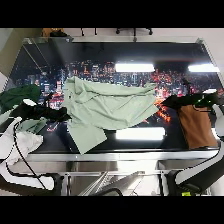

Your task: Fold the shirts.

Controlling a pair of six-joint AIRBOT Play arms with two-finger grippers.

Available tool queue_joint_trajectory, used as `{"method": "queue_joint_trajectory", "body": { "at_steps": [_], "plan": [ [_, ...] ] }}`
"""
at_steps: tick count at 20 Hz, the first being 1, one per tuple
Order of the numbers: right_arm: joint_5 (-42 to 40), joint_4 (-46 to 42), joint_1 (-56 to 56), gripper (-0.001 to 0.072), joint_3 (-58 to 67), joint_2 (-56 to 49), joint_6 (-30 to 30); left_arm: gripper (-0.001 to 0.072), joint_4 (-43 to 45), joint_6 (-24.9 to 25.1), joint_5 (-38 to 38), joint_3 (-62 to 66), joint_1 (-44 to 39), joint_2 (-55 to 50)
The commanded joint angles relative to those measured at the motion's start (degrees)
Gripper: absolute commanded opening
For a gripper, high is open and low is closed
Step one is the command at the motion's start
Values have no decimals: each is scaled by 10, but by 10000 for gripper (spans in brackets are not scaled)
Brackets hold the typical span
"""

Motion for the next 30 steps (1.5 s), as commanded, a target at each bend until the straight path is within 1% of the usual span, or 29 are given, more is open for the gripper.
{"method": "queue_joint_trajectory", "body": {
  "at_steps": [1, 4, 7, 8, 9, 11, 13, 15, 17, 18, 19, 20, 21, 23, 24, 25, 26, 28, 30],
  "plan": [
    [-6, -12, 30, 343, 0, -32, 0, 19, -10, 2, -16, 17, -9, -5],
    [-15, -12, 49, 343, 0, -58, 0, 18, -9, 3, -25, 17, -8, -5],
    [0, -11, 61, 335, 0, -60, 0, 19, -9, 2, -31, 17, -8, -5],
    [10, -12, 62, 194, 1, -59, -4, 18, -10, 3, -31, 17, -8, -5],
    [19, -11, 63, 152, 1, -58, -6, 19, -10, 3, -34, 17, -8, -5],
    [47, -5, 63, 16, 3, -49, -9, 18, -15, 3, -45, 17, -8, -2],
    [63, 12, 63, 15, 16, -16, -8, 17, -31, 4, -55, 18, -8, 25],
    [66, 88, 60, 15, 52, 48, -15, 17, -70, 17, -85, 54, -8, 79],
    [55, 170, 60, 14, 120, 130, -36, 17, -146, 18, -116, 135, -8, 156],
    [32, 207, 60, 14, 164, 174, -47, 17, -195, 18, -127, 192, -8, 195],
    [-9, 236, 60, 14, 212, 215, -54, 17, -246, 18, -125, 266, -8, 233],
    [-57, 243, 60, 14, 257, 251, -60, 18, -280, 18, -107, 353, -7, 264],
    [-110, 237, 60, 14, 302, 285, -63, 17, -289, 18, -83, 442, -8, 287],
    [-185, 233, 60, 14, 363, 340, -63, 18, -272, 17, -23, 621, -2, 324],
    [-213, 229, 60, 14, 383, 367, -63, 17, -252, 17, 4, 686, 8, 344],
    [-240, 216, 60, 14, 393, 395, -64, 18, -224, 17, 26, 718, 21, 370],
    [-261, 202, 60, 14, 393, 419, -71, 18, -181, 15, 43, 723, 38, 404],
    [-275, 164, 60, 14, 393, 460, -98, 18, -110, 11, 65, 667, 72, 472],
    [-264, 134, 60, 14, 393, 474, -99, 18, -89, 14, 75, 568, 97, 528]
  ]
}}
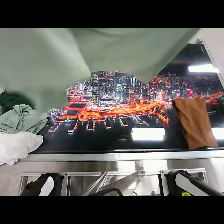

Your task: Fold the shirts.

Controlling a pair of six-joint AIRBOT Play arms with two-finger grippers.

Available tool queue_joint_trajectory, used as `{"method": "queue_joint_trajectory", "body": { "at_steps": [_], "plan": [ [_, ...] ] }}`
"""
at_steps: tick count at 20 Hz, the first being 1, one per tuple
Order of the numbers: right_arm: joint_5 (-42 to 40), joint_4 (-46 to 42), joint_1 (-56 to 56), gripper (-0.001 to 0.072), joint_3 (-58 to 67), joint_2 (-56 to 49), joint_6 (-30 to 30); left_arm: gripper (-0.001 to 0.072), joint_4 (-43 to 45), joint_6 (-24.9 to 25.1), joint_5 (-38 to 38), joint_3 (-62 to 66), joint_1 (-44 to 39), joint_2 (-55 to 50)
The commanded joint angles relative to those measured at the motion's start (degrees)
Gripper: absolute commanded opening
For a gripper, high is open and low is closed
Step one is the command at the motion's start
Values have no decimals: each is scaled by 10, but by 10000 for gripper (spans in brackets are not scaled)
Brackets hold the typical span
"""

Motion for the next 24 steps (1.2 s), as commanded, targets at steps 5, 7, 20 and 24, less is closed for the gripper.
{"method": "queue_joint_trajectory", "body": {
  "at_steps": [5, 7, 20, 24],
  "plan": [
    [78, -38, 2, 14, -23, -43, 42, 18, 27, 2, -7, -257, 28, 77],
    [116, -35, 13, 15, -64, -102, 55, 18, 23, 4, -38, -311, -21, 20],
    [-80, -137, 55, 14, -229, -512, 84, 17, 34, 4, -38, -188, -107, -663],
    [-81, -130, 54, 13, -138, -572, 99, 18, 48, -26, -39, -60, -107, -732]
  ]
}}
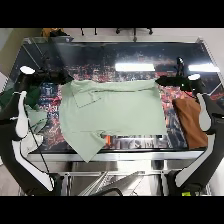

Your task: Fold the shirts.

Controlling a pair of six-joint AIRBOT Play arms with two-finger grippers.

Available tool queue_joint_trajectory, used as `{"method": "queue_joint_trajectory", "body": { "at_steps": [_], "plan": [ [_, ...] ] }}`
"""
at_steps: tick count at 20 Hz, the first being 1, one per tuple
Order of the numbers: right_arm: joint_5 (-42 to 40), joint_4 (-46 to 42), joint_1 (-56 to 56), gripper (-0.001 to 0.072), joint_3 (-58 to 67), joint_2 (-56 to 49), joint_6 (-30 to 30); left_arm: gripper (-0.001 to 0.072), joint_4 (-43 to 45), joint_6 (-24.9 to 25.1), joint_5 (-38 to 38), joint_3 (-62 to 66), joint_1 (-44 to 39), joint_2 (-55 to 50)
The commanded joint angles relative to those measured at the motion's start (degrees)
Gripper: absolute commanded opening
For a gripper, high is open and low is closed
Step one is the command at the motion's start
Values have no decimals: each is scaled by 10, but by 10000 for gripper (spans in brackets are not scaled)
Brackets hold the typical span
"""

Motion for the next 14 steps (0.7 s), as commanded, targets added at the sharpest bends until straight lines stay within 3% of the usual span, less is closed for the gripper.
{"method": "queue_joint_trajectory", "body": {
  "at_steps": [1, 4, 10, 14],
  "plan": [
    [-21, 0, -1, 13, 59, -48, 17, 17, 47, -56, -6, 115, 3, -71],
    [6, -4, -13, 13, 89, -45, 28, 17, 126, -87, 8, 135, 4, -54],
    [70, -58, -23, 13, 89, -31, 65, 18, 138, -76, 22, 84, 16, -24],
    [102, -114, -10, 13, 74, -38, 92, 18, 247, -75, 3, 73, -3, -25]
  ]
}}
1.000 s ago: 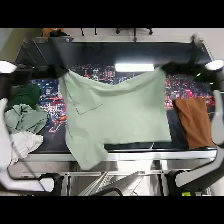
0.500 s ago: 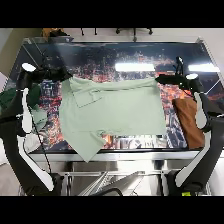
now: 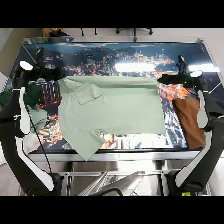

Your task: Fold the shirts.

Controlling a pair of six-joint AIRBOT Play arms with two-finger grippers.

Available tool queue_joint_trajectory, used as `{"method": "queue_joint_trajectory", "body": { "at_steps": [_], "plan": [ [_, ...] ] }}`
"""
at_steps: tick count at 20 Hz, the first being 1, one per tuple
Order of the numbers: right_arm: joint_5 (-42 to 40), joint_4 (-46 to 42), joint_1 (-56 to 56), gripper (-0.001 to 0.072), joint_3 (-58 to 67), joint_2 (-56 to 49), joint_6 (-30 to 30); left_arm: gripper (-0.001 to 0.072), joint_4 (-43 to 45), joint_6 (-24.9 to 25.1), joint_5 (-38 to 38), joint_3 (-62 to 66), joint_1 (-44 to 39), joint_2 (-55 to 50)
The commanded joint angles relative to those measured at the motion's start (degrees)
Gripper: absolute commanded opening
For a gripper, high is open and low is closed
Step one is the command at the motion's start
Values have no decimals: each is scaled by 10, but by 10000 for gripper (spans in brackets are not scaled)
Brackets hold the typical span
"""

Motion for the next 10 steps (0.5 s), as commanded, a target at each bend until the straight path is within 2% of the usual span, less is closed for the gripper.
{"method": "queue_joint_trajectory", "body": {
  "at_steps": [1, 5, 10],
  "plan": [
    [23, -42, 11, 13, -17, -3, 21, 18, 102, 2, -17, -7, -14, 1],
    [8, -80, 23, 13, -28, -3, 22, 18, 186, 3, -25, -7, -31, 1],
    [-1, -85, 25, 13, -28, -3, 26, 19, 200, 9, -42, -7, -31, 0]
  ]
}}
